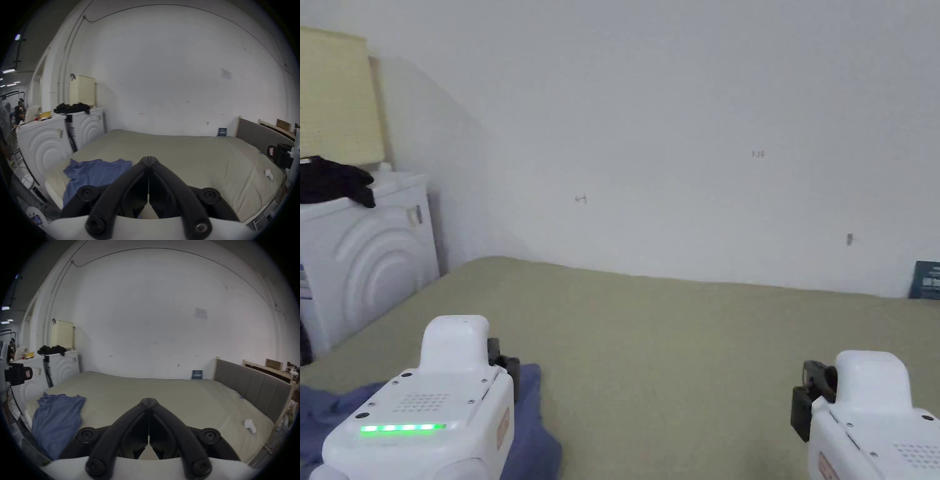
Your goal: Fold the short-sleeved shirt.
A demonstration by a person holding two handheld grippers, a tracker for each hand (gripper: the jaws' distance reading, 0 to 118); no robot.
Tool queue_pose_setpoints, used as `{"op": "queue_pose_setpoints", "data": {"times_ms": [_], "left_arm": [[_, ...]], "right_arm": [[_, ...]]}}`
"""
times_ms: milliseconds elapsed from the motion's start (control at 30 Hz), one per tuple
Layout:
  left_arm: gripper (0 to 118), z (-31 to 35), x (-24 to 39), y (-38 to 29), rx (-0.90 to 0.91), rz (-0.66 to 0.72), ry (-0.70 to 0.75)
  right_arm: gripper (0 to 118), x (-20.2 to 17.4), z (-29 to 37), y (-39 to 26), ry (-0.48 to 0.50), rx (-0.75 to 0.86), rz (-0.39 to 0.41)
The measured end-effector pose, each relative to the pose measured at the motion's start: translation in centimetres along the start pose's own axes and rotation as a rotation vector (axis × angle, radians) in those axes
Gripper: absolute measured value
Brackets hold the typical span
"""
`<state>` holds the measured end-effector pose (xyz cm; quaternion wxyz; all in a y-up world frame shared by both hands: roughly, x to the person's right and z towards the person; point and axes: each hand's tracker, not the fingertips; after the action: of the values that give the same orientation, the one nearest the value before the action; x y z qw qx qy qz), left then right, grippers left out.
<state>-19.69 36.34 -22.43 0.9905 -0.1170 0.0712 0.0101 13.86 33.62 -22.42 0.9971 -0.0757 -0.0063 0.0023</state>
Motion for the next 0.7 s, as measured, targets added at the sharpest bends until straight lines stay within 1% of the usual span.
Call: {"op": "queue_pose_setpoints", "data": {"times_ms": [67,100,167,233,333,400,533,700], "left_arm": [[0,0.5,-2.6,-0.2,-0.01,0.003,0.064],[0,0.8,-3.9,-0.3,-0.012,0.006,0.107],[0,1.3,-6.2,-0.6,-0.019,0.013,0.165],[0,1.6,-8.2,-0.7,-0.037,0.017,0.201],[0,1.8,-10.3,-1.1,-0.053,0.013,0.274],[0,1.6,-11.2,-1.3,-0.065,0.024,0.292],[0,0.6,-12.2,-1.7,-0.083,0.05,0.288],[0,-1.9,-12.0,-2.2,-0.109,0.025,0.275]], "right_arm": [[2,-2.3,-1.2,-0.2,0.056,-0.001,0.003],[2,-3.9,-1.7,-0.2,0.097,-0.001,-0.009],[2,-5.9,-2.5,-0.4,0.168,-0.016,-0.034],[2,-8.0,-3.2,-0.5,0.22,-0.023,-0.026],[2,-9.7,-3.8,-0.8,0.255,-0.026,-0.014],[2,-10.7,-4.1,-1.0,0.275,-0.034,-0.009],[2,-11.3,-4.9,-1.5,0.288,-0.055,0.004],[2,-11.1,-5.8,-2.2,0.28,-0.074,0.016]]}}
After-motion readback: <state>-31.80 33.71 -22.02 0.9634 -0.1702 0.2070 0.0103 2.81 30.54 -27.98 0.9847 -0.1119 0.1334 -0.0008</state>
